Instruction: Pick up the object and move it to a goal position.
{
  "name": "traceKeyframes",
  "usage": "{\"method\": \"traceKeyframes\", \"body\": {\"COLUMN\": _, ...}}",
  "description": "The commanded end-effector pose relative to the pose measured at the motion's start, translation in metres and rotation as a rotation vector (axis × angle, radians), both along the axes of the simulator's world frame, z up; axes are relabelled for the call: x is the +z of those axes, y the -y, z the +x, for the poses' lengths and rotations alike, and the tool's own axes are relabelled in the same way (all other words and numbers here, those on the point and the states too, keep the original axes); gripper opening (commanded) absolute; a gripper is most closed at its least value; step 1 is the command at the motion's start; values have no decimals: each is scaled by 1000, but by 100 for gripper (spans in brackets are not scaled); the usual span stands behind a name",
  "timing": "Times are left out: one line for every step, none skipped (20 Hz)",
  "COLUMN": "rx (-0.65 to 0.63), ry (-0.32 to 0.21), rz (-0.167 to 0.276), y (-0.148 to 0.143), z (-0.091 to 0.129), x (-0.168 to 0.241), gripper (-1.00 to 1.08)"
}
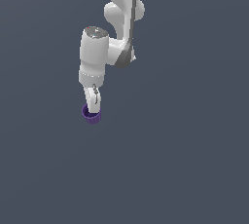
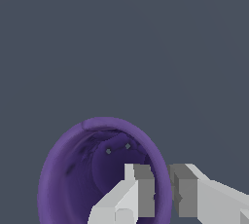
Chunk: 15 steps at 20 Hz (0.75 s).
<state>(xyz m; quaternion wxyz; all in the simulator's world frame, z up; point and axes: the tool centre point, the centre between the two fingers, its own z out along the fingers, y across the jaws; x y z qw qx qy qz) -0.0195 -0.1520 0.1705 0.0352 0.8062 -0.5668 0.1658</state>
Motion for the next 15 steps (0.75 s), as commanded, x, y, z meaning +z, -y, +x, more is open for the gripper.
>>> {"method": "traceKeyframes", "body": {"rx": 1, "ry": 1, "rz": 1, "y": 9, "z": 12, "x": 13, "gripper": -100}}
{"method": "traceKeyframes", "body": {"rx": 1, "ry": 1, "rz": 1, "y": 13, "z": 16, "x": 18, "gripper": -100}}
{"method": "traceKeyframes", "body": {"rx": 1, "ry": 1, "rz": 2, "y": 15, "z": 20, "x": 21, "gripper": -100}}
{"method": "traceKeyframes", "body": {"rx": 1, "ry": 1, "rz": 2, "y": 18, "z": 23, "x": 24, "gripper": -100}}
{"method": "traceKeyframes", "body": {"rx": 2, "ry": 1, "rz": 2, "y": 20, "z": 26, "x": 27, "gripper": -100}}
{"method": "traceKeyframes", "body": {"rx": 2, "ry": 1, "rz": 2, "y": 22, "z": 29, "x": 30, "gripper": -100}}
{"method": "traceKeyframes", "body": {"rx": 2, "ry": 1, "rz": 3, "y": 24, "z": 32, "x": 32, "gripper": -100}}
{"method": "traceKeyframes", "body": {"rx": 2, "ry": 1, "rz": 3, "y": 25, "z": 34, "x": 34, "gripper": -100}}
{"method": "traceKeyframes", "body": {"rx": 2, "ry": 1, "rz": 3, "y": 26, "z": 35, "x": 36, "gripper": -100}}
{"method": "traceKeyframes", "body": {"rx": 2, "ry": 1, "rz": 4, "y": 28, "z": 37, "x": 37, "gripper": -100}}
{"method": "traceKeyframes", "body": {"rx": 2, "ry": 1, "rz": 4, "y": 28, "z": 38, "x": 38, "gripper": -100}}
{"method": "traceKeyframes", "body": {"rx": 2, "ry": 1, "rz": 4, "y": 29, "z": 39, "x": 39, "gripper": -100}}
{"method": "traceKeyframes", "body": {"rx": 1, "ry": 1, "rz": 4, "y": 30, "z": 40, "x": 39, "gripper": -100}}
{"method": "traceKeyframes", "body": {"rx": 1, "ry": 1, "rz": 4, "y": 30, "z": 40, "x": 40, "gripper": -100}}
{"method": "traceKeyframes", "body": {"rx": 1, "ry": 1, "rz": 4, "y": 30, "z": 40, "x": 40, "gripper": -100}}
